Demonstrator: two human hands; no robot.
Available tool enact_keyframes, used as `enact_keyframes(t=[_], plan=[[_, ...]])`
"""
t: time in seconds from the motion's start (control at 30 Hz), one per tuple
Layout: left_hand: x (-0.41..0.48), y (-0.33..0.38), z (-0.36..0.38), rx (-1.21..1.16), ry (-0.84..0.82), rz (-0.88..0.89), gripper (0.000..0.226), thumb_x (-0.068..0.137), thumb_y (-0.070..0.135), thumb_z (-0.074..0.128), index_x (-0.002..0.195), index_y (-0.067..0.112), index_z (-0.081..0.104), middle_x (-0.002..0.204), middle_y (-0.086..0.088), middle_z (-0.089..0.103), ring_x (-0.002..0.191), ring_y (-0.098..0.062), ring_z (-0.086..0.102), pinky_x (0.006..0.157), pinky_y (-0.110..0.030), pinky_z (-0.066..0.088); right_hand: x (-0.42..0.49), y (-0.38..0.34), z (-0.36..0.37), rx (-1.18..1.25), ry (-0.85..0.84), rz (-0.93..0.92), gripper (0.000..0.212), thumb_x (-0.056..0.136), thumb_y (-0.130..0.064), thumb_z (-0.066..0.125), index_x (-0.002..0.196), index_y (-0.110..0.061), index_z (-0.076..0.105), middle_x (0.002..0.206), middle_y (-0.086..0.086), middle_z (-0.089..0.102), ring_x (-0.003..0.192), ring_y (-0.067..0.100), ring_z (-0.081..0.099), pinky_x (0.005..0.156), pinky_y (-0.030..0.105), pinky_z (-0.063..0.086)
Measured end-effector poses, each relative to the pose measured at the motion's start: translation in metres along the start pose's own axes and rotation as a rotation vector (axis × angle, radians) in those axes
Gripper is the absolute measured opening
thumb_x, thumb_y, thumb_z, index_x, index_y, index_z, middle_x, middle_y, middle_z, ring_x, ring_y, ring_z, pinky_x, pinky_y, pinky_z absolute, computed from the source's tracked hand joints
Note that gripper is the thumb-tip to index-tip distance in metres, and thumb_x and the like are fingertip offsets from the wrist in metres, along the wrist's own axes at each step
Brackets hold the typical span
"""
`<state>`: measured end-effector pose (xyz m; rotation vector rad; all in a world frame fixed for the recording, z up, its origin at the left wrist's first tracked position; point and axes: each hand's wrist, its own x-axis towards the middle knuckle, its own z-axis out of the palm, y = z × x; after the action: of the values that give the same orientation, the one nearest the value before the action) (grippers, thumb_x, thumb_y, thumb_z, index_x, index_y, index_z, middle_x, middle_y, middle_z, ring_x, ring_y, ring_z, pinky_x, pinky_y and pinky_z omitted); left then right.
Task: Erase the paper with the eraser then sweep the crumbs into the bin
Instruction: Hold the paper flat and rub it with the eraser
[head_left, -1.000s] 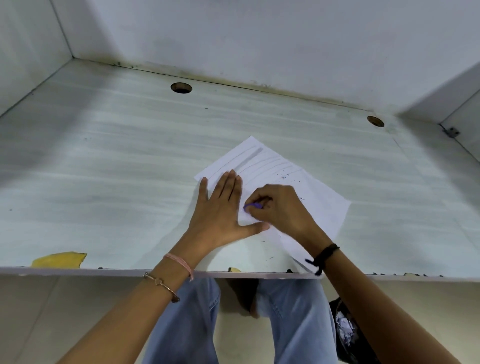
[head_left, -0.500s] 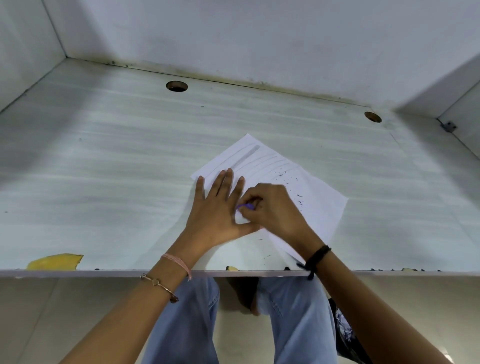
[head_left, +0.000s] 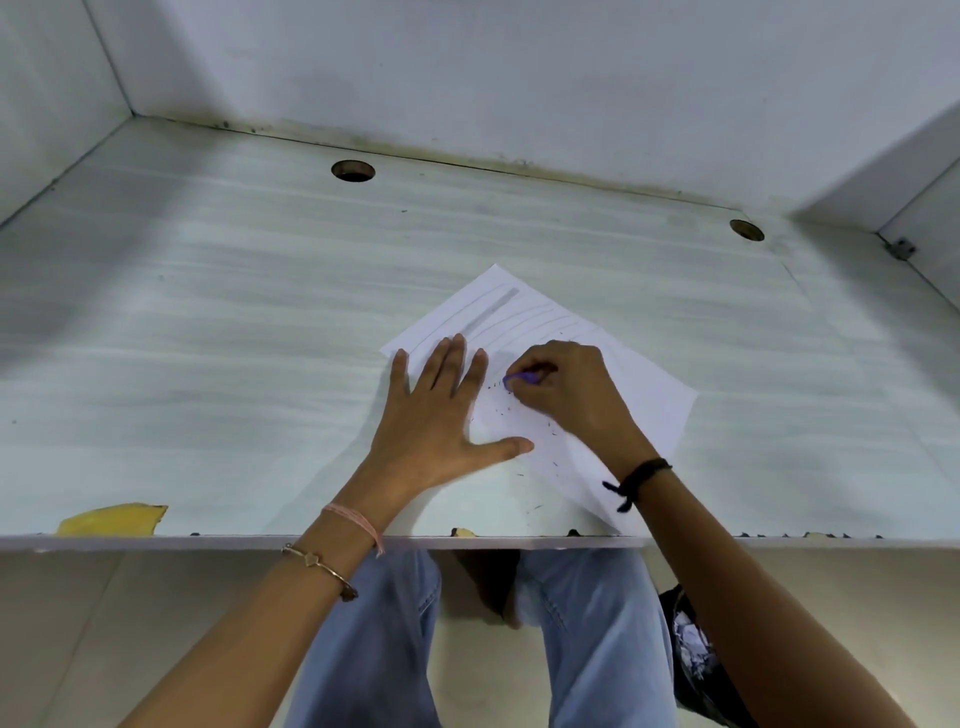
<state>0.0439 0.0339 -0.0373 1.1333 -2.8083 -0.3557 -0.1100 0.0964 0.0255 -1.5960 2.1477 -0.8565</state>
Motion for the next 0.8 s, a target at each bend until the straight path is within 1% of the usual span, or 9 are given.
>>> enact_keyframes(t=[0.1, 0.17, 0.27, 0.33, 0.43, 0.5, 0.57, 0.63, 0.8], plan=[[0.001, -0.002, 0.002, 0.027, 0.010, 0.016, 0.120, 0.061, 0.096, 0.003, 0.156, 0.023, -0.009, 0.163, -0.005, -0.017, 0.149, -0.016, -0.019, 0.117, -0.055, -0.012, -0.017, -0.012, 0.011, -0.047, -0.131, -0.119, 0.009, 0.074, -0.005, 0.071, 0.081, -0.010, 0.075, 0.073, -0.001, 0.065, 0.065, 0.006, 0.055, 0.062, 0.013, 0.040], [0.001, -0.002, 0.001, 0.039, 0.010, 0.017, 0.119, 0.063, 0.095, 0.004, 0.156, 0.023, -0.009, 0.163, -0.005, -0.017, 0.149, -0.016, -0.019, 0.117, -0.055, -0.012, -0.024, -0.012, 0.010, -0.044, -0.203, -0.147, 0.007, 0.075, -0.008, 0.072, 0.080, -0.012, 0.075, 0.076, 0.001, 0.067, 0.070, 0.009, 0.058, 0.066, 0.017, 0.043], [0.001, 0.000, 0.001, -0.001, 0.003, -0.001, 0.116, 0.066, 0.095, 0.014, 0.156, 0.024, -0.007, 0.162, -0.003, -0.018, 0.148, -0.014, -0.020, 0.117, -0.054, -0.015, 0.000, 0.004, -0.002, -0.015, -0.032, -0.026, 0.009, 0.075, -0.006, 0.072, 0.081, -0.013, 0.075, 0.076, 0.002, 0.067, 0.067, 0.008, 0.056, 0.064, 0.021, 0.045], [0.001, -0.001, 0.001, -0.003, 0.013, 0.001, 0.117, 0.065, 0.096, 0.010, 0.156, 0.024, -0.006, 0.163, -0.003, -0.017, 0.149, -0.015, -0.019, 0.117, -0.054, -0.015, 0.001, 0.002, 0.000, -0.021, -0.006, -0.024, 0.010, 0.075, -0.004, 0.071, 0.080, -0.011, 0.075, 0.073, 0.002, 0.066, 0.064, 0.006, 0.054, 0.063, 0.021, 0.043], [0.002, -0.002, 0.002, 0.036, 0.013, 0.017, 0.125, 0.054, 0.097, -0.011, 0.156, 0.023, -0.009, 0.163, -0.005, -0.016, 0.149, -0.016, -0.018, 0.117, -0.055, -0.012, -0.019, -0.012, 0.010, -0.064, -0.199, -0.161, 0.008, 0.075, -0.008, 0.072, 0.081, -0.012, 0.075, 0.076, 0.001, 0.067, 0.070, 0.009, 0.058, 0.066, 0.019, 0.043], [0.001, -0.001, 0.001, 0.020, 0.008, 0.007, 0.122, 0.059, 0.098, -0.002, 0.156, 0.024, -0.009, 0.163, -0.004, -0.017, 0.149, -0.015, -0.019, 0.117, -0.055, -0.013, -0.014, -0.006, 0.002, -0.062, -0.204, -0.136, 0.007, 0.076, -0.010, 0.073, 0.081, -0.015, 0.075, 0.078, 0.001, 0.068, 0.072, 0.009, 0.060, 0.067, 0.019, 0.045], [0.001, 0.000, 0.000, 0.000, 0.000, -0.005, 0.116, 0.066, 0.095, 0.012, 0.156, 0.025, -0.009, 0.162, -0.002, -0.019, 0.148, -0.014, -0.021, 0.117, -0.054, -0.015, 0.004, 0.008, -0.006, -0.040, -0.050, -0.037, 0.008, 0.076, -0.008, 0.073, 0.081, -0.014, 0.075, 0.076, 0.002, 0.068, 0.069, 0.010, 0.059, 0.065, 0.022, 0.046], [0.001, 0.000, 0.001, 0.006, 0.005, -0.003, 0.114, 0.067, 0.095, 0.013, 0.156, 0.026, -0.010, 0.162, -0.002, -0.019, 0.148, -0.014, -0.021, 0.117, -0.054, -0.016, 0.010, 0.010, -0.006, -0.013, 0.043, 0.009, 0.008, 0.075, -0.005, 0.071, 0.080, -0.011, 0.075, 0.074, 0.003, 0.068, 0.064, 0.009, 0.056, 0.063, 0.020, 0.044], [0.000, -0.001, 0.000, -0.005, 0.012, 0.000, 0.114, 0.067, 0.093, 0.016, 0.156, 0.025, -0.008, 0.163, -0.003, -0.017, 0.148, -0.014, -0.020, 0.116, -0.053, -0.016, -0.003, -0.002, 0.006, -0.047, -0.117, -0.100, 0.009, 0.076, -0.008, 0.073, 0.082, -0.013, 0.075, 0.073, -0.002, 0.066, 0.067, 0.007, 0.057, 0.067, 0.018, 0.044]])
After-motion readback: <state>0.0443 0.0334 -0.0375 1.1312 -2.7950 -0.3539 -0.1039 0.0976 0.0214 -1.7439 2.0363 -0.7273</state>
